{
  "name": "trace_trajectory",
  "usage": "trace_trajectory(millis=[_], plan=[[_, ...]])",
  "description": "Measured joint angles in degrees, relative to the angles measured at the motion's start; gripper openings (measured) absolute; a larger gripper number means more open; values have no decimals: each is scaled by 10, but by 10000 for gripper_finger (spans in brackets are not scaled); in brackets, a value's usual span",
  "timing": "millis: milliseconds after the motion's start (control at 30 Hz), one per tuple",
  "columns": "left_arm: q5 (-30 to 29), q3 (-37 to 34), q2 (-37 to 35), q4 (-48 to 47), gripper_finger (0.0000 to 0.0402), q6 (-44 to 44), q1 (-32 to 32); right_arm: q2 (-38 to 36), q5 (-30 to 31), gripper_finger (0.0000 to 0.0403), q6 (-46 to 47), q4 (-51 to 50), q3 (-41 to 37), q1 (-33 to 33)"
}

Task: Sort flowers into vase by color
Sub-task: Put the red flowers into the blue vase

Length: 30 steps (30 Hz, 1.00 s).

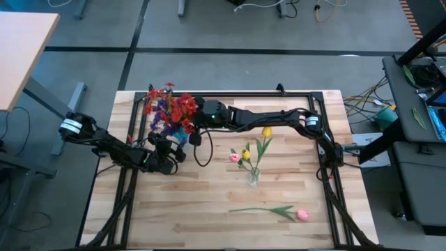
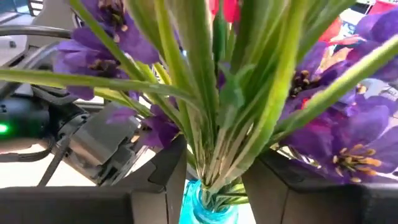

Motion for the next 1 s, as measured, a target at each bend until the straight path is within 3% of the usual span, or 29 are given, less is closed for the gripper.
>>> trace_trajectory(millis=[467,1000], plan=[[2,0,0,8,317,1,0,29,-6,16,5,19,1,6],[3,0,0,11,317,1,0,36,6,26,4,18,-3,6]])
